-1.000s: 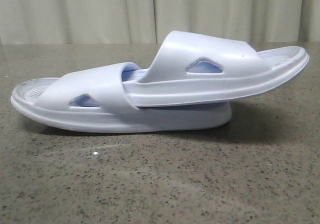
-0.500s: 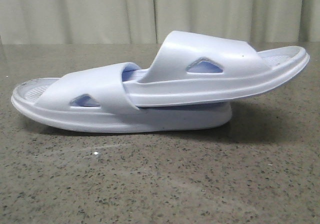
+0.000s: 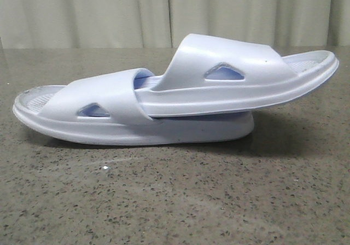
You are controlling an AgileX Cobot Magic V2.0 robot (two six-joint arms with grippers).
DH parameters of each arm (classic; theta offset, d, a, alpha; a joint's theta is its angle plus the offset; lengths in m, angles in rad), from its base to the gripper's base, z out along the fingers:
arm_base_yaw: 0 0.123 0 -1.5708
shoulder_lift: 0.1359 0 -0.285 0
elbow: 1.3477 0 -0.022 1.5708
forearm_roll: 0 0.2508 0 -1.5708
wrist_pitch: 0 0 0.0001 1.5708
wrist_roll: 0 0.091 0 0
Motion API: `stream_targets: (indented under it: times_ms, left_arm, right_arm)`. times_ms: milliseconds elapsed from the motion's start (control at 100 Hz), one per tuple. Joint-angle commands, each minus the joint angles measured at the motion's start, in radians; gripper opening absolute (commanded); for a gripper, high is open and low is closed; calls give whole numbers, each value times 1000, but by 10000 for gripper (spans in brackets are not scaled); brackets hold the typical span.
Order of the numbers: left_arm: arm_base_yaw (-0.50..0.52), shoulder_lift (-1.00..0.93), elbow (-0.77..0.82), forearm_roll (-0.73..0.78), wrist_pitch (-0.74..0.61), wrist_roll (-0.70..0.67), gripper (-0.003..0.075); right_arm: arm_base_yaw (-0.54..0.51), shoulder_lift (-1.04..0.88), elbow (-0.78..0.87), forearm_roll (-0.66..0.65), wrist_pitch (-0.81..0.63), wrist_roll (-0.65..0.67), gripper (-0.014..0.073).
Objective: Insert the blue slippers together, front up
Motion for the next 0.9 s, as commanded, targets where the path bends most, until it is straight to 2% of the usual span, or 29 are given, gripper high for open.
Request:
stream_targets:
  times_ms: [0, 890]
  left_arm:
    - [4, -14, 8, 1, -82, -11, 16]
    - [4, -34, 8, 1, -87, -11, 15]
  right_arm:
    - [-4, 6, -26, 2, -79, -10, -107]
    - [-4, 6, -26, 2, -79, -10, -107]
